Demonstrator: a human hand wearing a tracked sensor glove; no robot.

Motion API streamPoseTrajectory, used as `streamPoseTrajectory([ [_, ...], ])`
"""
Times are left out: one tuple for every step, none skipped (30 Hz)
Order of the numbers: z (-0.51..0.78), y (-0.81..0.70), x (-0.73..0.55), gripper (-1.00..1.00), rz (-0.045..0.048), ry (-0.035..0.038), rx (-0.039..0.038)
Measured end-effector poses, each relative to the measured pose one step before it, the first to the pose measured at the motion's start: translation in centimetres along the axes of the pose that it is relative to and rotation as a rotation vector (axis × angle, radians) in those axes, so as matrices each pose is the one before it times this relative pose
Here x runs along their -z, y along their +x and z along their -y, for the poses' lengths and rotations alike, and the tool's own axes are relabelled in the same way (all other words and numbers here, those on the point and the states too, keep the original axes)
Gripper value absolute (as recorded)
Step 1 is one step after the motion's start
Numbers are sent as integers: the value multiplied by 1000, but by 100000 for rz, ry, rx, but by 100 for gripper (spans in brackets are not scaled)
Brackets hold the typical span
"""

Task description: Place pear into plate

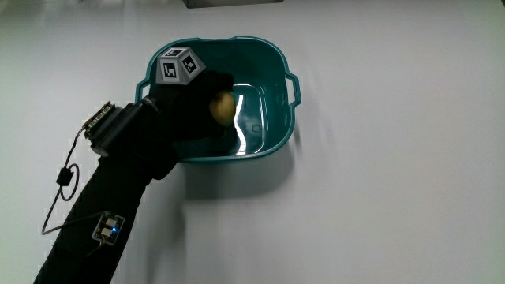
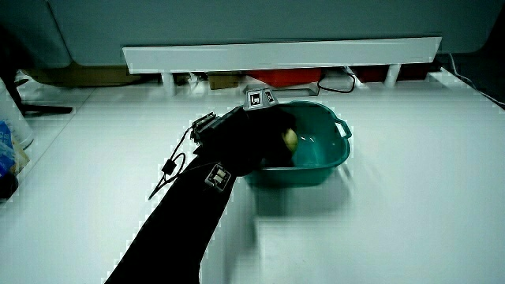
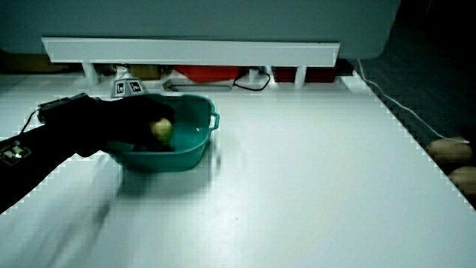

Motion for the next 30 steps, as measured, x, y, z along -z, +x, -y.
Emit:
streamPoseTrajectory([
  [161,35,-31,0,-443,60,-965],
  [-84,-133,112,0,-254,-387,-680],
  [29,4,64,0,987,-642,-218],
  [-71,-17,89,0,-851,-63,128],
  [-61,-15,76,0,-51,-111,43],
  [-20,41,24,0,-31,-163,-94],
  [-276,-144,189,0,270,-549,330],
  [31,82,61,0,-499,574,-135],
  [141,161,20,0,-264,-533,-937],
  [-58,-10,129,0,93,-793,58],
  [-290,-158,213,0,-259,37,1327],
  [17,56,87,0,32,-252,-1179],
  [70,95,73,0,-451,-520,-204],
  [-456,-358,179,0,-721,1040,1553],
  [207,40,-139,0,1968,-212,-416],
  [65,100,-66,0,333,-459,-416],
  [24,130,-15,0,-1429,233,-49],
  [-30,-101,57,0,-270,229,242],
  [30,-139,44,0,1172,-654,-401],
  [-205,-275,65,0,622,918,458],
  [335,128,-127,0,731,-486,-1080],
  [-22,-91,17,0,627,-754,-454],
  [-90,-63,10,0,217,-508,-479],
  [-242,-164,54,0,852,-770,-492],
  [17,25,-35,0,307,-609,-453],
  [46,61,-5,0,-497,-1211,-1084],
  [-87,-115,94,0,936,-1129,-174],
  [121,2,8,0,781,53,-307],
  [-115,-75,43,0,38,-225,-213],
  [-105,-16,32,0,338,-891,-491],
])
